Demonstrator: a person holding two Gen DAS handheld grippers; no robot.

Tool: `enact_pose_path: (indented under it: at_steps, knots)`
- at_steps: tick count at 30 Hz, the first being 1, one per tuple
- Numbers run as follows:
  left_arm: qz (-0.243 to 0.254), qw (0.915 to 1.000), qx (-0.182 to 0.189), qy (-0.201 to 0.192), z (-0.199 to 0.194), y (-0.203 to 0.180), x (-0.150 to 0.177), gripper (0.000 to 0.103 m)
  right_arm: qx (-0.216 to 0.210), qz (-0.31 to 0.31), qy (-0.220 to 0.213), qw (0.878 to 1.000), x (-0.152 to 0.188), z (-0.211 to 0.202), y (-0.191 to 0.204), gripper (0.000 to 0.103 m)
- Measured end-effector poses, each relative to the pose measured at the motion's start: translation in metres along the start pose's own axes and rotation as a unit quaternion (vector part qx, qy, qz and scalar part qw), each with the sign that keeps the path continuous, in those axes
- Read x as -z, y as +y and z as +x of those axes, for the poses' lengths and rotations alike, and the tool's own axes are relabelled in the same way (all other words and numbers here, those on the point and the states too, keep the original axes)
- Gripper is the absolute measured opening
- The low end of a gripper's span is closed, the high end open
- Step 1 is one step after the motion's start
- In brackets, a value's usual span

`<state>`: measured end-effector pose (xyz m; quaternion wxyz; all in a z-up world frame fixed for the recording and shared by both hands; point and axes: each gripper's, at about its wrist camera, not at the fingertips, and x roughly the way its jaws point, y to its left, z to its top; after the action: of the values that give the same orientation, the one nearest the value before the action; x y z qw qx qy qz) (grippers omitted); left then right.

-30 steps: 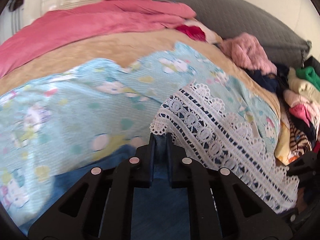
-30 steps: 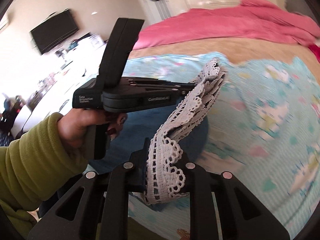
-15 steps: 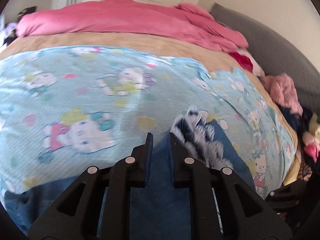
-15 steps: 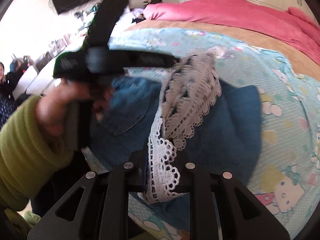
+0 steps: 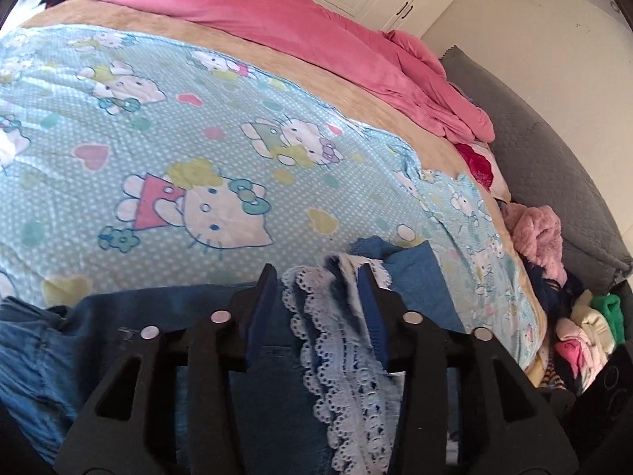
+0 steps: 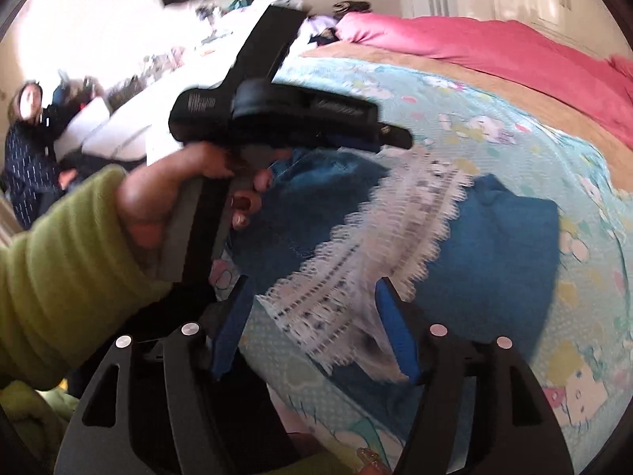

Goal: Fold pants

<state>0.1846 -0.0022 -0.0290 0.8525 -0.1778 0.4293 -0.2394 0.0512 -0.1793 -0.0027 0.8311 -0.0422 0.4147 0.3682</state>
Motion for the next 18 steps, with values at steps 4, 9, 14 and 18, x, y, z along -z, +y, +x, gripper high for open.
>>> enact_pose_path:
  at_steps: [4, 9, 14, 18]
  knots:
    - [-0.019, 0.9996, 0.007, 0.021, 0.013, 0.0, -0.001, 0.049, 0.018, 0.033, -0.02, 0.999, 0.009, -0.025, -0.026, 0.063]
    - [-0.023, 0.9986, -0.015, 0.046, 0.034, -0.005, 0.001, 0.054, 0.052, 0.055, 0.007, 0.997, 0.027, -0.022, -0.044, 0.063]
    - [0.007, 0.9988, -0.034, 0.035, 0.033, -0.022, 0.0, 0.011, 0.017, 0.042, 0.077, 0.996, 0.045, 0.007, -0.031, 0.063]
    - [0.036, 0.9976, -0.053, 0.026, 0.031, -0.026, 0.0, 0.013, -0.002, 0.021, 0.083, 0.996, 0.051, 0.011, -0.019, 0.064]
